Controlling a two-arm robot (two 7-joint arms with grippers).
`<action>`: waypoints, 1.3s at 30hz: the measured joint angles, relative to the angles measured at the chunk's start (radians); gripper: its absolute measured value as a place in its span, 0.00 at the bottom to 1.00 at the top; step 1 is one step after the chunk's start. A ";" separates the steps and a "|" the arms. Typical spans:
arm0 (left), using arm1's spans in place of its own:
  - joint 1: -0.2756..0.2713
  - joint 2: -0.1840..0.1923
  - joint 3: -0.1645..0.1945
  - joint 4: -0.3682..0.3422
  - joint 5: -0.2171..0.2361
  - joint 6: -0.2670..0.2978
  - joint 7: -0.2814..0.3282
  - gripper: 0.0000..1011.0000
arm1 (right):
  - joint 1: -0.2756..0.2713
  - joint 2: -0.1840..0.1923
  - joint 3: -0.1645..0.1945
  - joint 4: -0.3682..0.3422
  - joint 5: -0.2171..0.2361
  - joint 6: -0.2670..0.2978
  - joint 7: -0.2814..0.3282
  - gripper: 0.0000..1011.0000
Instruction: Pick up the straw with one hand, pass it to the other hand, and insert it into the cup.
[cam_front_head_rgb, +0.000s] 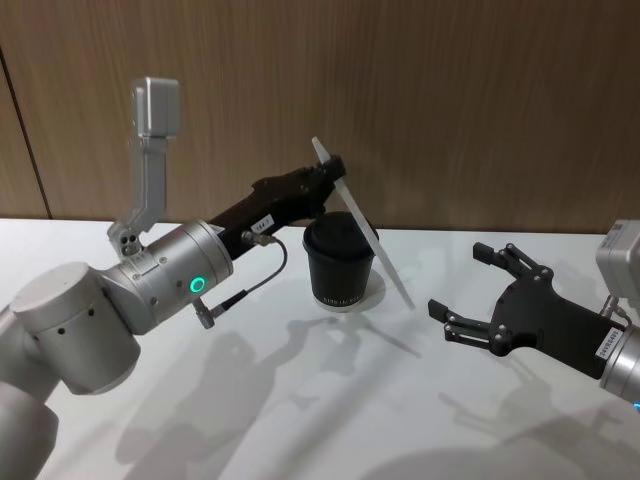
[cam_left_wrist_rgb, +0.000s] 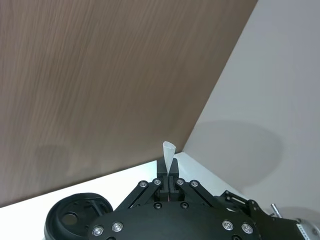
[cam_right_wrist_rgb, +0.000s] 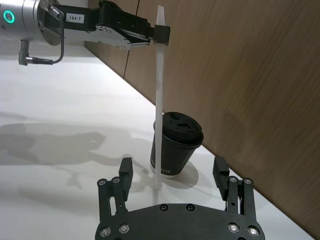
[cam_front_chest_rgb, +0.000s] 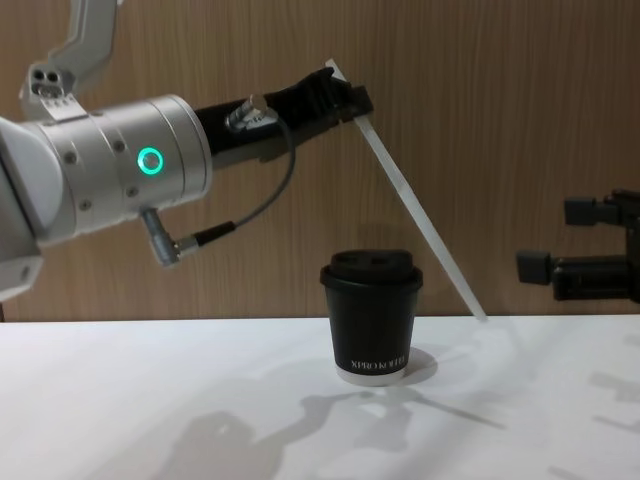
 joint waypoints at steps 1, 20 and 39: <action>0.000 0.003 0.001 -0.004 0.003 0.000 0.004 0.00 | 0.000 0.000 0.000 0.000 0.000 0.000 0.000 0.99; -0.018 0.055 0.030 -0.050 0.046 0.007 0.041 0.00 | 0.000 0.000 0.000 0.000 0.000 0.000 0.000 0.99; -0.028 0.090 0.045 -0.079 0.060 0.013 0.068 0.00 | 0.000 0.000 0.000 0.000 0.000 0.000 0.000 0.99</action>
